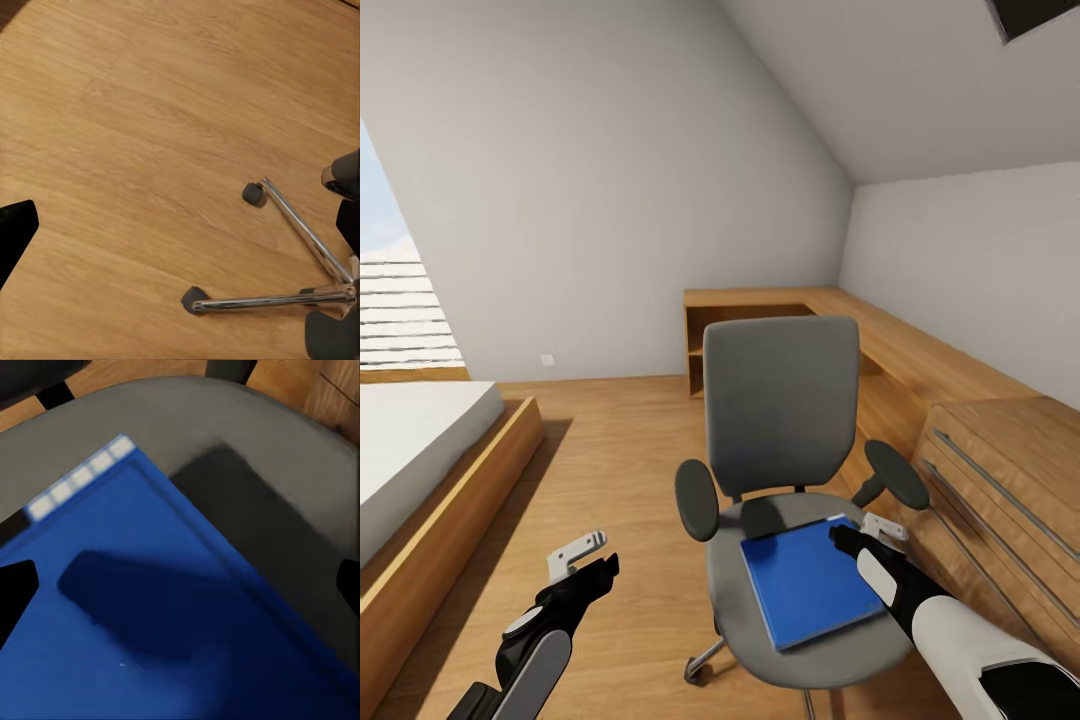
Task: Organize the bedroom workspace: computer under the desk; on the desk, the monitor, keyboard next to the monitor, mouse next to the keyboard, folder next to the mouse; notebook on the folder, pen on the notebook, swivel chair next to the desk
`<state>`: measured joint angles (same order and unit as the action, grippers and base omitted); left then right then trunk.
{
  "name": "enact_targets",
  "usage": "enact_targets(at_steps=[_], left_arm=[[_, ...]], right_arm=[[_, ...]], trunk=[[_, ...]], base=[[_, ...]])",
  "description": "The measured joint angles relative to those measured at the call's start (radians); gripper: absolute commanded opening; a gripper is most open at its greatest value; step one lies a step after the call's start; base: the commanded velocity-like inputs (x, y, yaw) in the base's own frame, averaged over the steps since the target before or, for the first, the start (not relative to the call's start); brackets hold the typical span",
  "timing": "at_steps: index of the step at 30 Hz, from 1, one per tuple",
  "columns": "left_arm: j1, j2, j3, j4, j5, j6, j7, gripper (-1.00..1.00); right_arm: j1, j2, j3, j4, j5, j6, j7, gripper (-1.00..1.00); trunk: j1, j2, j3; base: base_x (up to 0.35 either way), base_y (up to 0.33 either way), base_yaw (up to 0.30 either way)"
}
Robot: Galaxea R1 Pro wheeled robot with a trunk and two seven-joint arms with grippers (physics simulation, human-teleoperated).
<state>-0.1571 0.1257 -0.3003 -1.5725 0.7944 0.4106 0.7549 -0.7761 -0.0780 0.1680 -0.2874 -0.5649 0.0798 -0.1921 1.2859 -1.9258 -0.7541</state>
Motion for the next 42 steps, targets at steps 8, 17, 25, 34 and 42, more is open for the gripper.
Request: enact_targets(at_steps=[8, 17, 25, 34, 42], left_arm=[[0.0, -0.002, -0.001, 0.0, 0.001, 0.0, 0.001, 1.0], [0.0, -0.002, 0.0, 0.002, 0.004, -0.001, 0.0, 1.0], [0.0, -0.001, 0.0, 0.004, 0.004, -0.001, 0.0, 1.0], [0.0, -0.003, -0.001, 0.011, 0.004, -0.002, 0.001, 1.0], [0.0, -0.004, -0.01, 0.023, 0.004, -0.001, 0.001, 1.0]], right_arm=[[0.0, 0.0, 0.0, -0.001, 0.001, 0.0, 0.0, 1.0], [0.0, 0.003, 0.002, -0.003, 0.008, -0.001, 0.001, 1.0], [0.0, 0.01, 0.003, -0.003, 0.094, -0.005, 0.0, 1.0], [0.0, 0.013, 0.003, -0.002, 0.109, -0.005, 0.001, 1.0], [0.0, 0.017, 0.004, -0.002, 0.11, -0.005, 0.002, 1.0]], trunk=[[-0.031, 0.056, 0.025], [-0.042, 0.077, 0.035], [-0.042, 0.077, 0.035], [-0.042, 0.077, 0.035], [-0.042, 0.077, 0.035]], base=[[0.0, 0.0, 0.0], [0.0, 0.0, 0.0], [0.0, 0.0, 0.001], [0.0, 0.0, 0.186], [0.0, 0.0, 0.263]])
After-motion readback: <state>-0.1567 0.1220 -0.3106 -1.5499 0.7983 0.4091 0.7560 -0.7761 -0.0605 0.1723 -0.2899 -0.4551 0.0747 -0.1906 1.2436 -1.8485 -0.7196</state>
